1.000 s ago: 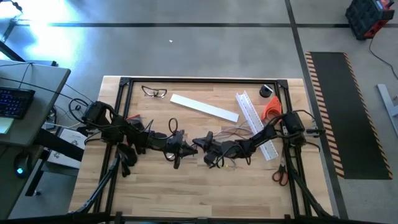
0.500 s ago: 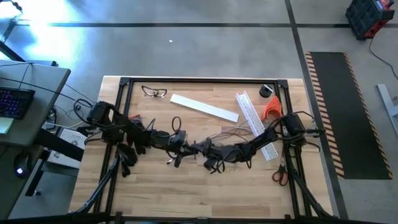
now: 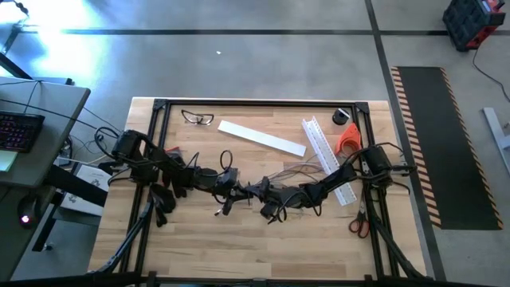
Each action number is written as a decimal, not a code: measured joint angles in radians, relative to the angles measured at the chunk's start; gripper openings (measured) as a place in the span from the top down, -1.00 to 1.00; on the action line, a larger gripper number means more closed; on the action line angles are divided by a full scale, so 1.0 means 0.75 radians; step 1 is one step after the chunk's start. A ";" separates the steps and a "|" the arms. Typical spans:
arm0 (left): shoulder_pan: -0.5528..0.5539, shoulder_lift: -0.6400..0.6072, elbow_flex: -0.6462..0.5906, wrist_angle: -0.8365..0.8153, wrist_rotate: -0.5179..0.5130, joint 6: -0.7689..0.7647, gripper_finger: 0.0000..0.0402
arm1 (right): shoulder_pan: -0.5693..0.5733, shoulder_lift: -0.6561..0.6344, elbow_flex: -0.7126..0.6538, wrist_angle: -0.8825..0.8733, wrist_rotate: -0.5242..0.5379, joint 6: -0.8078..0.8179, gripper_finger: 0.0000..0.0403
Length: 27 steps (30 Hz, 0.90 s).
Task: Ziptie cables
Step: Wrap the cables using a zip tie
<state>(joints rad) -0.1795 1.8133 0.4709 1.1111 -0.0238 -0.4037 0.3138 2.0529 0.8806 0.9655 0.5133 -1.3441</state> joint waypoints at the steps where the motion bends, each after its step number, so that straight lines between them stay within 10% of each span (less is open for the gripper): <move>1: 0.000 0.000 0.000 -0.001 -0.001 0.005 1.00 | 0.000 0.000 0.000 -0.006 -0.001 0.031 0.93; 14: 0.005 -0.004 0.005 0.004 -0.071 0.067 1.00 | -0.006 -0.049 -0.002 -0.289 0.227 0.584 -0.01; 27: -0.075 -0.006 0.004 -0.008 -0.257 0.143 1.00 | 0.015 -0.275 0.000 -0.852 0.067 1.451 -0.15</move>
<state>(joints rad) -0.2355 1.8091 0.4737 1.1054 -0.2167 -0.2966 0.3253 1.8465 0.8806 0.3265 0.5636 -0.2555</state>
